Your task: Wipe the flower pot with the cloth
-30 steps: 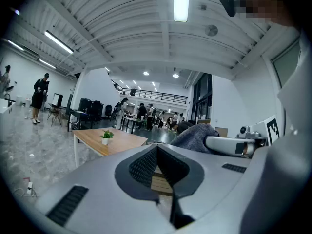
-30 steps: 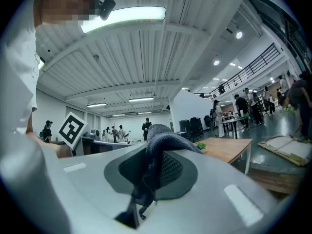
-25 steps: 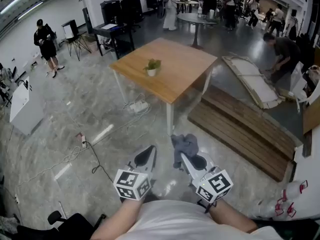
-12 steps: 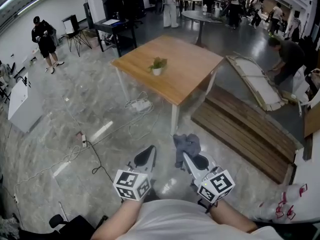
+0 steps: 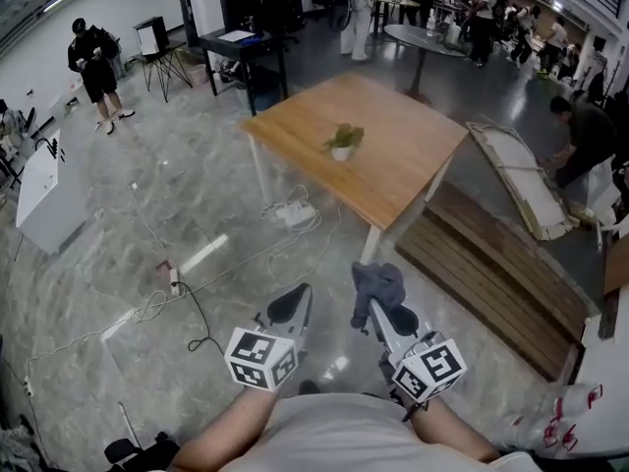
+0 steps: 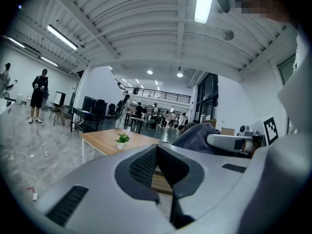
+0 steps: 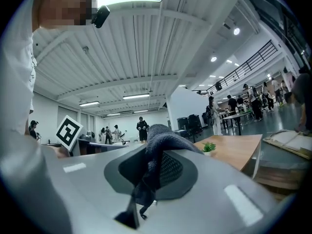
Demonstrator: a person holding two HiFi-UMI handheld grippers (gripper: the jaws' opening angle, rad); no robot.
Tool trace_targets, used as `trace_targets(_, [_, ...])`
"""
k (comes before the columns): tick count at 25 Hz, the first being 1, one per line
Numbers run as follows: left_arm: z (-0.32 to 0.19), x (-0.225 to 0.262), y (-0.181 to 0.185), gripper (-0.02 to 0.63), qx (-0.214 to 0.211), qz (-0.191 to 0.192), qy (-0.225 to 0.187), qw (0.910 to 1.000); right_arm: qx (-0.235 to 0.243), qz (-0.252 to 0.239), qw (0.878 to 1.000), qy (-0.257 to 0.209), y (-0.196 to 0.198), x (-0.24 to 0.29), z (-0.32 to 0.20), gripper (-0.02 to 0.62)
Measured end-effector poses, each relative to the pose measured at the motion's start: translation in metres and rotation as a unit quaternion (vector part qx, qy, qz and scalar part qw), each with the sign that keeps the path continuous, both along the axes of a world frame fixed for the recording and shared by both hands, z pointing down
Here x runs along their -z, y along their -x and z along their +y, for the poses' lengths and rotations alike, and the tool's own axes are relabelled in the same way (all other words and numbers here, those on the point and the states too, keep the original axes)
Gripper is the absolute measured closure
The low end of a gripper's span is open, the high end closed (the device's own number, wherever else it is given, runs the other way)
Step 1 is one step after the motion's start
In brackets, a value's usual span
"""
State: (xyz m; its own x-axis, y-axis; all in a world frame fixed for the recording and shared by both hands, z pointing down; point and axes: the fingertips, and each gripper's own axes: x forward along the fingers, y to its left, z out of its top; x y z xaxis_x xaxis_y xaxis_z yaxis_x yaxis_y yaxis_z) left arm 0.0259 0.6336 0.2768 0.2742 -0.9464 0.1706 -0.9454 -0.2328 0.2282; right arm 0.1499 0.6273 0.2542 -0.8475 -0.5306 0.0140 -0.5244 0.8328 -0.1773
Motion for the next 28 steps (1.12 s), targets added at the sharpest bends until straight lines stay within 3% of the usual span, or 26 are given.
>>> trace_targets(5, [-0.022,0.000,0.046,0.598,0.001,0.005,-0.001,1.0000,0.014,0.008,1.000,0.003,0.052,-0.007,-0.018,0.561])
trace_targets(10, [-0.073,-0.008,0.064,0.598,-0.001,0.006,0.011,0.9999,-0.001,0.008,1.000,0.007,0.062,-0.009,-0.082,0.561])
trace_targets(20, [-0.258,-0.031,0.093,0.598,0.022,-0.006,0.043,0.9988,0.013,0.000,1.000,0.022,0.080,-0.035,-0.297,0.561])
trace_targets(28, [-0.405,-0.032,0.093,0.598,0.035,-0.025,0.061,0.9972,0.039,-0.004,0.998,0.039,0.082,-0.042,-0.450,0.561])
